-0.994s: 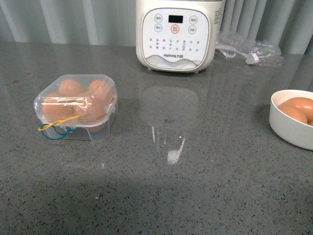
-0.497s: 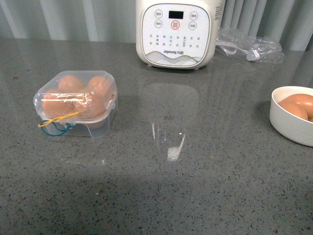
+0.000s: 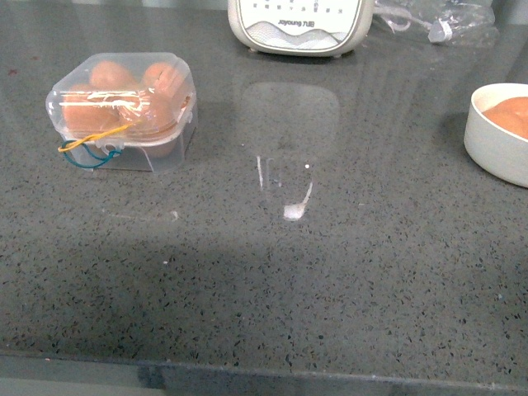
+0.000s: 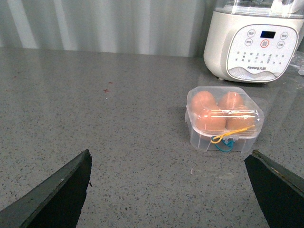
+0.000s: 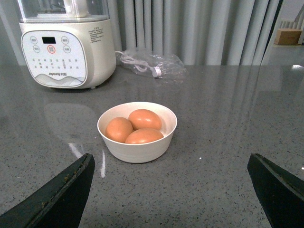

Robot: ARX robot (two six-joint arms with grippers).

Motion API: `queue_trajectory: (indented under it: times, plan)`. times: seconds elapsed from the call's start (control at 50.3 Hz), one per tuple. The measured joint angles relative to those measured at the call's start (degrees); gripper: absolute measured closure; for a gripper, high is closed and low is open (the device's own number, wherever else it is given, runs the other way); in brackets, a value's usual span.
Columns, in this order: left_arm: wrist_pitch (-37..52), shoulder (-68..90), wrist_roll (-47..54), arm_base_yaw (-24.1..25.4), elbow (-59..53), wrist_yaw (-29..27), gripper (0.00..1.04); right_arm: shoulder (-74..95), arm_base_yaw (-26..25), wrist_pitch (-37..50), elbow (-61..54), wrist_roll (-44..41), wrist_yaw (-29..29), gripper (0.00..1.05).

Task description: Put egg into box

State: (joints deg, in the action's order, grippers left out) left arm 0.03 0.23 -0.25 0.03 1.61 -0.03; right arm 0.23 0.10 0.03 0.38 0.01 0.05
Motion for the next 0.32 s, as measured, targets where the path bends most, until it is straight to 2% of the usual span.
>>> queue_trajectory:
  times: [0.318]
  plan:
    - [0.00,0.00,0.00,0.00,0.00,-0.02,0.07,0.00,0.00,0.00,0.00,0.00,0.00,0.07]
